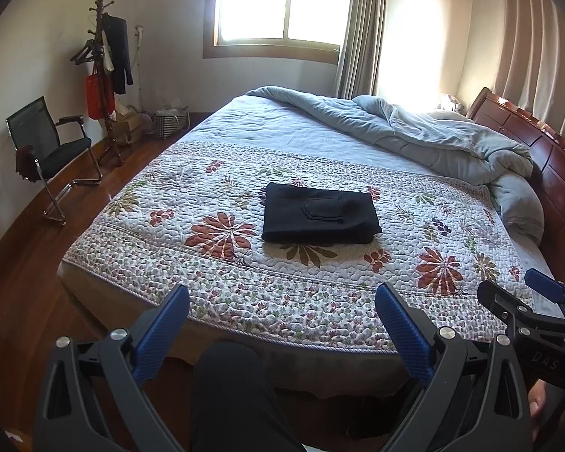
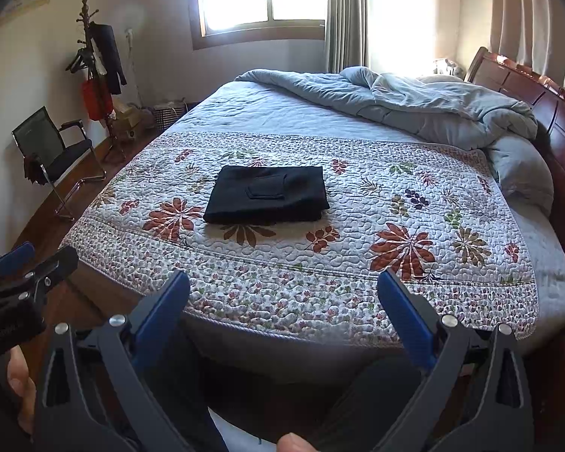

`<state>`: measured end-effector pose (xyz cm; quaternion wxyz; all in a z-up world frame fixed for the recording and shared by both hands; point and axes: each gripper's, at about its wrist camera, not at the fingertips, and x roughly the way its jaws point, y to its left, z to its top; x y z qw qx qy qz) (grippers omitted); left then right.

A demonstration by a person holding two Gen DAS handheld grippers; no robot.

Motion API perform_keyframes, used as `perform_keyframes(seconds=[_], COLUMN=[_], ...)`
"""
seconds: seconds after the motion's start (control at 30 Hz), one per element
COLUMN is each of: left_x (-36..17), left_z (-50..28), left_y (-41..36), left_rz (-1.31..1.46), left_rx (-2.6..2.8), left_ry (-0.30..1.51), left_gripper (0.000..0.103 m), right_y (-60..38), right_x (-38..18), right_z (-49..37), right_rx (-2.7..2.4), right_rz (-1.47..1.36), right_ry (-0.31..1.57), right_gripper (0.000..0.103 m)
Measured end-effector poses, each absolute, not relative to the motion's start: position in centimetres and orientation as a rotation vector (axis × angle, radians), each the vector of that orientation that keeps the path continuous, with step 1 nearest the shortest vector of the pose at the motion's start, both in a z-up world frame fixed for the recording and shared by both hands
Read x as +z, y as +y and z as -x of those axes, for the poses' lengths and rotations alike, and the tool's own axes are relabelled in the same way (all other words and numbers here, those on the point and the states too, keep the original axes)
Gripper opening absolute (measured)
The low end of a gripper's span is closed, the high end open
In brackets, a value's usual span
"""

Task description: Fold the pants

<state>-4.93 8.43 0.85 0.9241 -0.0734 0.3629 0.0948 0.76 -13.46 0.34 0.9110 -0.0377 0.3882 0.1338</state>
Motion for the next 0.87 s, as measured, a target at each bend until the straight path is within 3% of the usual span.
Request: perform_keyframes(seconds=[0.87], left_x=[1.18], left_z=[4.83], left_y=[8.1], left_rz=[0.149], left_rx=[0.19], left_ry=[0.745], left_gripper=[0.099], right_y=[-13.55], right_x=[0.4], right_z=[-0.95], right_rx=[0.286], right_rz=[0.085], right_ry=[0.793], right_gripper=[0.099])
